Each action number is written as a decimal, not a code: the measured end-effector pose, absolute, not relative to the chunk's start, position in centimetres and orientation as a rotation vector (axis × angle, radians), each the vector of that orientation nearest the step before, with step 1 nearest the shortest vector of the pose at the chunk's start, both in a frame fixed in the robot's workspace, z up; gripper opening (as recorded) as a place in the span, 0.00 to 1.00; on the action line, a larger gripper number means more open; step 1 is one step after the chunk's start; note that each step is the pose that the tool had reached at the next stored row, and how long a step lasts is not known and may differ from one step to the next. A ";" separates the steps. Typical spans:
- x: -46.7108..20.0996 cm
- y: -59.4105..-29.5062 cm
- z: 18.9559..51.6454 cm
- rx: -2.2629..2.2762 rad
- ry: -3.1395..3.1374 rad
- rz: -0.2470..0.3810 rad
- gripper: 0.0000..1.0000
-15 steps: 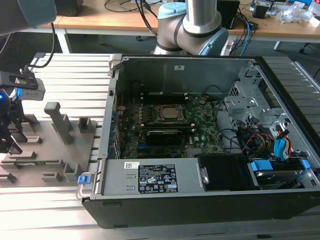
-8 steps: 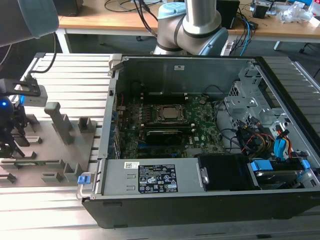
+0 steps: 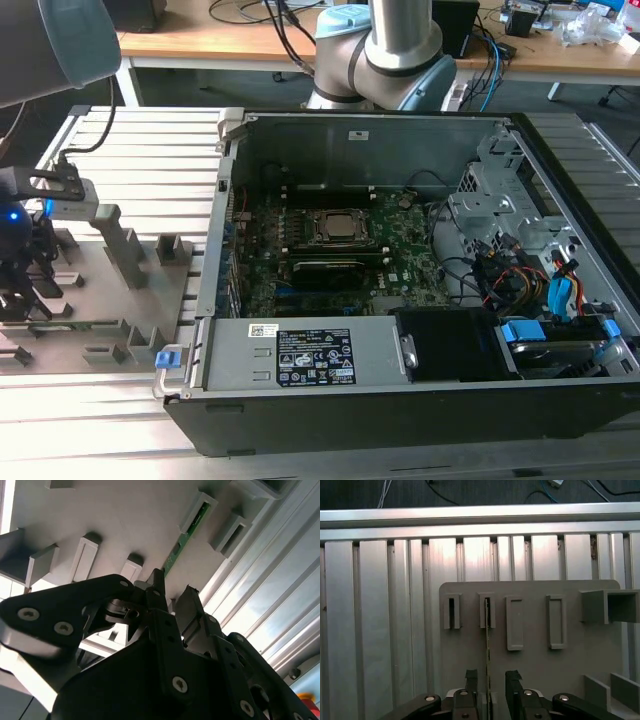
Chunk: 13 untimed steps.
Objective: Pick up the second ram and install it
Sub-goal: 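Pick up the second ram and move it above second insertion slot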
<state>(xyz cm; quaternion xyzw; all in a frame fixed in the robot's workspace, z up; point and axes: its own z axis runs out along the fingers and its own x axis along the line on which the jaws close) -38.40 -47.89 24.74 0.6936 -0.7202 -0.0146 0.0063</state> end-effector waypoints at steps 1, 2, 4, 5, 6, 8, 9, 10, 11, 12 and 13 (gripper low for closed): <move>-38.4 -47.9 24.6 2.170 -2.253 -0.046 0.36; -38.4 -47.9 24.5 2.170 -2.253 -0.045 0.36; -38.4 -48.0 24.2 2.170 -2.253 -0.046 0.36; -38.4 -48.0 24.1 2.170 -2.253 -0.046 0.36; -38.4 -48.0 24.0 2.170 -2.254 -0.046 0.36; -38.4 -48.1 23.8 2.170 -2.253 -0.046 0.36; -38.4 -48.1 23.7 2.170 -2.253 -0.046 0.36; -38.4 -48.2 23.6 2.170 -2.253 -0.046 0.36; -38.4 -48.3 23.4 2.171 -2.253 -0.046 0.36; -38.4 -48.4 23.3 2.171 -2.254 -0.045 0.36; -38.4 -48.5 23.2 2.170 -2.254 -0.046 0.36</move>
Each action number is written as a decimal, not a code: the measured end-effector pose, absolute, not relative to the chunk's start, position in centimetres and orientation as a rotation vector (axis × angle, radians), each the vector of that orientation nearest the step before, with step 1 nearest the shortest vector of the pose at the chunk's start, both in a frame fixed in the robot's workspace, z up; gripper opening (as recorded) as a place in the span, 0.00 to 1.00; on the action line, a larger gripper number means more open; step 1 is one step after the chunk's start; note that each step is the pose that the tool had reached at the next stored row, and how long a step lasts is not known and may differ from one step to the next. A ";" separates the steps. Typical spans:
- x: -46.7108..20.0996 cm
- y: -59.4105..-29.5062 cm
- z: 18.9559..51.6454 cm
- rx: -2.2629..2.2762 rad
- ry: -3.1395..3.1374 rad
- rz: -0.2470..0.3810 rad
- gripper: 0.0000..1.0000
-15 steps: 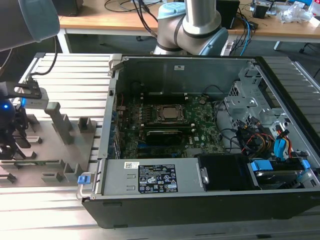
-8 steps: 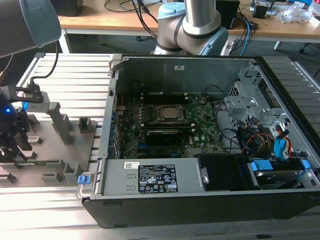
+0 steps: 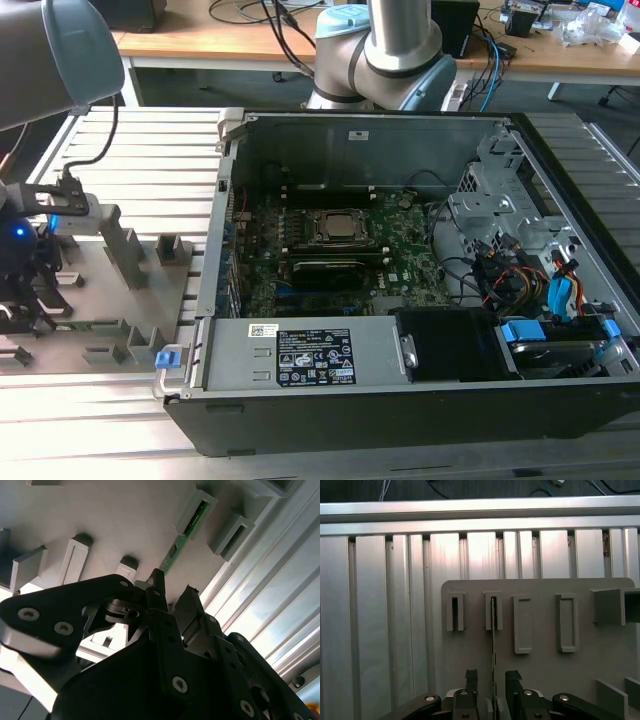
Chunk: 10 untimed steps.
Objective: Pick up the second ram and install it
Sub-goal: 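Pick up the second ram and move it above second insertion slot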
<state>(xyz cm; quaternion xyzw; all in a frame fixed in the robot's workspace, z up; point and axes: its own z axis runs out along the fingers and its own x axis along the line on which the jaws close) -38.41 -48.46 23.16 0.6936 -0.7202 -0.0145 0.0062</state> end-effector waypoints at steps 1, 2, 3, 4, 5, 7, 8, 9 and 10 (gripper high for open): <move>-38.4 -48.5 23.1 2.170 -2.254 -0.046 0.36; -38.4 -48.5 23.0 2.170 -2.254 -0.046 0.36; -38.4 -48.6 22.8 2.170 -2.253 -0.046 0.36; -38.4 -48.6 22.6 2.170 -2.253 -0.046 0.36; -38.4 -48.6 22.5 2.170 -2.254 -0.046 0.36; -38.4 -48.6 22.1 2.172 -2.252 -0.046 0.36; -38.4 -48.5 21.7 2.173 -2.250 -0.045 0.36; -38.4 -48.5 21.4 2.181 -2.242 -0.044 0.36; -38.3 -48.5 21.2 2.191 -2.232 -0.044 0.36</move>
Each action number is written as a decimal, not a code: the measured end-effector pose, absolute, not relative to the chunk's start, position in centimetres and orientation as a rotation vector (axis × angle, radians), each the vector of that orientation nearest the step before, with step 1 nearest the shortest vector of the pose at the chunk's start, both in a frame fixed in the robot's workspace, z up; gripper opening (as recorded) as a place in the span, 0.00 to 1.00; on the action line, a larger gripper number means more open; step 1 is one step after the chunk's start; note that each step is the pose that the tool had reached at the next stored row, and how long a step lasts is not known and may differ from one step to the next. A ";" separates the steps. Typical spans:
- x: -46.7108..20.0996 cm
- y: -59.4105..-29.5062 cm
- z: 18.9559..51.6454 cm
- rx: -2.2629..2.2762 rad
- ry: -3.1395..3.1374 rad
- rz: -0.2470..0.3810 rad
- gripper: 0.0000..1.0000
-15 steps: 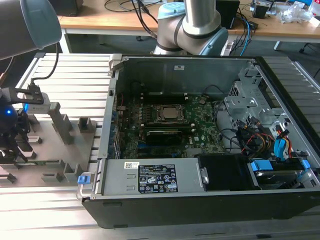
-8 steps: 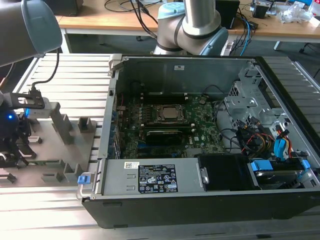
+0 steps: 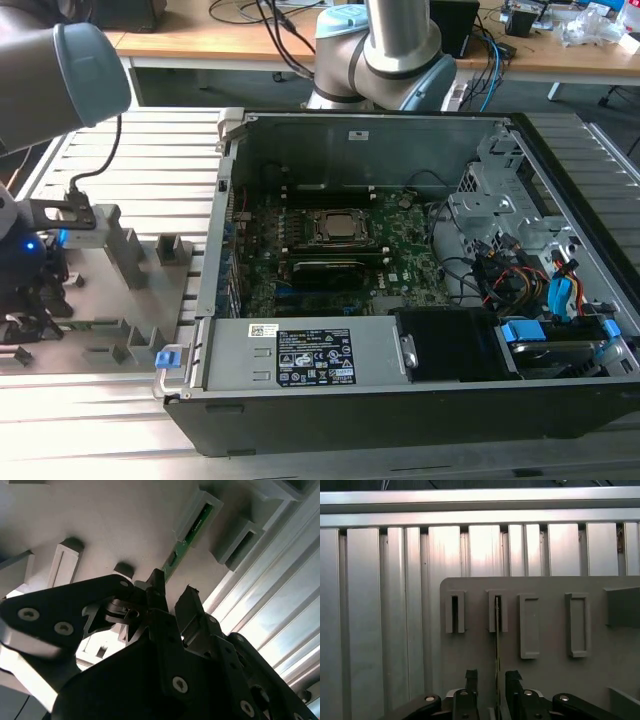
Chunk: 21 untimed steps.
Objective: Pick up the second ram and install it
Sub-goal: 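Pick up the second ram and move it above second insertion slot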
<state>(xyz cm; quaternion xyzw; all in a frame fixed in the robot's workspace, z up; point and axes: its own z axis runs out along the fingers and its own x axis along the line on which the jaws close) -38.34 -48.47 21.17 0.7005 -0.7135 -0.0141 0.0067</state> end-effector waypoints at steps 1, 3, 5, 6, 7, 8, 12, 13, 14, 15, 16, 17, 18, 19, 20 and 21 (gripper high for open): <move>-38.3 -48.4 21.0 2.201 -2.222 -0.044 0.36; -38.3 -48.3 20.8 2.221 -2.202 -0.044 0.36; -38.3 -47.9 20.4 2.250 -2.172 -0.043 0.36; -38.3 -47.9 20.2 2.254 -2.167 -0.043 0.36; -38.3 -47.9 20.1 2.255 -2.166 -0.044 0.36; -38.3 -47.9 20.1 2.255 -2.166 -0.043 0.36; -38.3 -47.9 20.0 2.255 -2.166 -0.043 0.36; -38.3 -47.9 20.0 2.255 -2.166 -0.043 0.36; -38.3 -47.9 20.0 2.255 -2.166 -0.044 0.36; -38.3 -47.9 20.0 2.255 -2.166 -0.043 0.36; -38.3 -47.9 20.0 2.255 -2.166 -0.043 0.35; -38.3 -47.9 20.0 2.255 -2.166 -0.043 0.28; -38.3 -47.9 20.0 2.255 -2.167 -0.043 0.22; -38.3 -47.9 20.0 2.255 -2.166 -0.044 0.16; -38.3 -47.9 20.0 2.255 -2.166 -0.043 0.14; -38.3 -47.9 20.0 2.255 -2.166 -0.043 0.14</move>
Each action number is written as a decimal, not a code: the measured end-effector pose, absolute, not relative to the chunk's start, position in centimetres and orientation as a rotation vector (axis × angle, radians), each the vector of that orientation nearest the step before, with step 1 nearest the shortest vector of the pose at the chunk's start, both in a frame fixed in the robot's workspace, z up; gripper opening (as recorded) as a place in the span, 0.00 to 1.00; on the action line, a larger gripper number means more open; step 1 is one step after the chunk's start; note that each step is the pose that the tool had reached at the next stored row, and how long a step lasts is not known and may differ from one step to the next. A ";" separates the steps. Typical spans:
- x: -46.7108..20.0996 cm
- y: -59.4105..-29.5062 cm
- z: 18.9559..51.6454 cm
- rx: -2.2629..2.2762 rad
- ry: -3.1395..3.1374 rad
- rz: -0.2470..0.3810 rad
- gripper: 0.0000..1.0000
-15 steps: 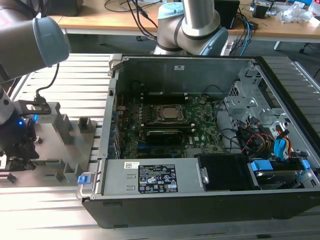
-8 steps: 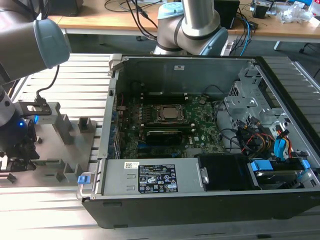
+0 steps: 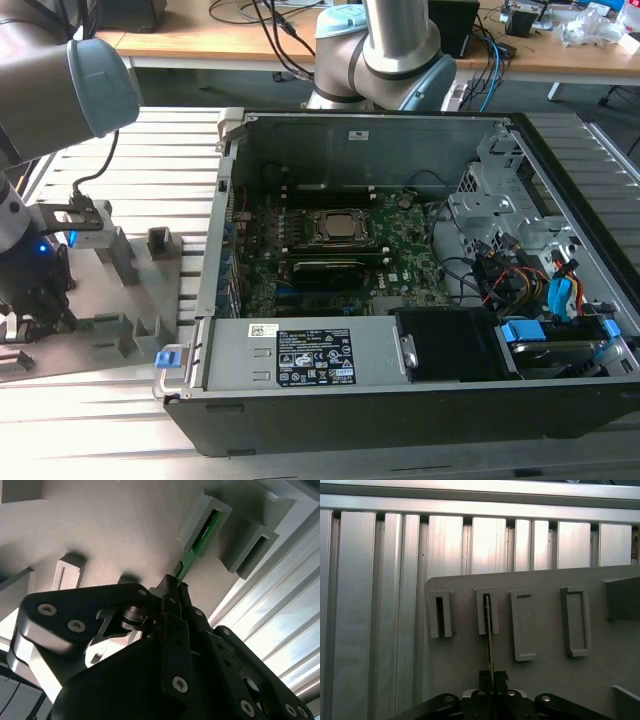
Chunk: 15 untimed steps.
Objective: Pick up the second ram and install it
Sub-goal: 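Pick up the second ram and move it above second insertion slot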
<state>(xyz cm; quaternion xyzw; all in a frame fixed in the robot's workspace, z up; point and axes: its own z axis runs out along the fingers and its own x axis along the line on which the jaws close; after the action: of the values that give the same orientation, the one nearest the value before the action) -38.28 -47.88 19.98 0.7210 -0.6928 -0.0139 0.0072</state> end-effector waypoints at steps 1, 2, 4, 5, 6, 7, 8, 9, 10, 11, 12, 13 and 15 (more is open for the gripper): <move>-38.3 -47.9 20.0 2.255 -2.166 -0.043 0.14; -38.3 -47.9 20.0 2.255 -2.166 -0.043 0.14; -38.3 -47.9 20.0 2.255 -2.167 -0.043 0.14; -38.3 -47.9 20.0 2.255 -2.167 -0.043 0.14; -38.3 -47.9 20.0 2.255 -2.166 -0.044 0.14; -38.3 -47.9 20.0 2.255 -2.166 -0.043 0.14; -38.3 -47.9 20.0 2.255 -2.166 -0.043 0.14; -38.3 -47.9 20.0 2.255 -2.166 -0.043 0.14; -38.3 -47.9 20.0 2.255 -2.166 -0.044 0.14; -38.3 -47.9 19.9 2.255 -2.166 -0.043 0.14; -38.3 -47.9 19.9 2.255 -2.166 -0.043 0.14; -38.3 -47.9 19.9 2.255 -2.166 -0.043 0.14; -38.3 -47.9 19.9 2.255 -2.166 -0.043 0.14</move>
<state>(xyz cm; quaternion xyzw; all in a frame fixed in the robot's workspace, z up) -38.28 -47.88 19.94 0.7210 -0.6928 -0.0139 0.0072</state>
